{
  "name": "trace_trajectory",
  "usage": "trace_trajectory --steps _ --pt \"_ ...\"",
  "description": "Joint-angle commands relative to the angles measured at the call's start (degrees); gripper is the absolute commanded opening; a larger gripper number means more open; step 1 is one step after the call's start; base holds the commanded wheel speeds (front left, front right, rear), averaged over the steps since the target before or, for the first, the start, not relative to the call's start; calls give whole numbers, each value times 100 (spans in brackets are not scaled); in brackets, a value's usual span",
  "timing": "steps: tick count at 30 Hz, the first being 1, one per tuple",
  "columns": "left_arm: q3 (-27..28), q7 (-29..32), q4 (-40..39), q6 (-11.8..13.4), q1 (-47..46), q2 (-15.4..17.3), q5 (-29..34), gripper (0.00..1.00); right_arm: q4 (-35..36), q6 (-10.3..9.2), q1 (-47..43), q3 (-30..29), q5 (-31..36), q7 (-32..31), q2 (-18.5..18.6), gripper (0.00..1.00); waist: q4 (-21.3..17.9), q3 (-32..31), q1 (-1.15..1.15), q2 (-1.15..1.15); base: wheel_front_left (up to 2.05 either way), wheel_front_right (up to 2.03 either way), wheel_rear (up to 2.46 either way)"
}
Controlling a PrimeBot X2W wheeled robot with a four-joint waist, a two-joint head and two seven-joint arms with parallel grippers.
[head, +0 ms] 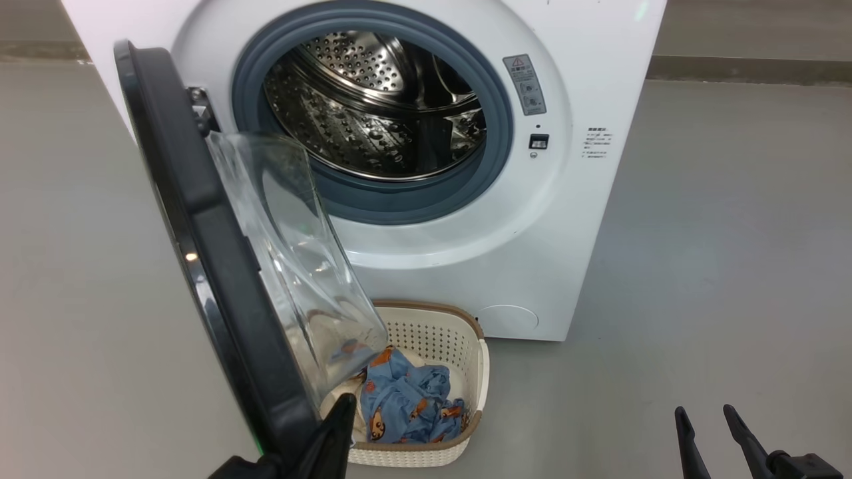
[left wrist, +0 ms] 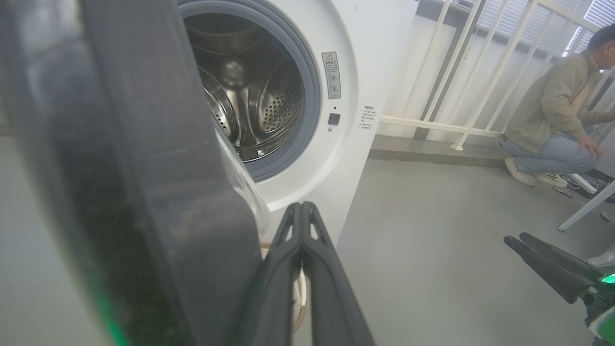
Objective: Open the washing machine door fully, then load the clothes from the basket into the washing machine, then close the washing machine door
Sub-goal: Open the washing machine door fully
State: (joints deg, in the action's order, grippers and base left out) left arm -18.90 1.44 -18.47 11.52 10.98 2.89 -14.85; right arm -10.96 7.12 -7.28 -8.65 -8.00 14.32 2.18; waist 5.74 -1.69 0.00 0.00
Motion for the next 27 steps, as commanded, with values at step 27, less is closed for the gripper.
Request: trace_trajectory --steps 27 --pt "1100 -56 -96 775 -107 109 32 0 76 36 112 233 -109 68 70 100 1248 224 0 0 0 0 0"
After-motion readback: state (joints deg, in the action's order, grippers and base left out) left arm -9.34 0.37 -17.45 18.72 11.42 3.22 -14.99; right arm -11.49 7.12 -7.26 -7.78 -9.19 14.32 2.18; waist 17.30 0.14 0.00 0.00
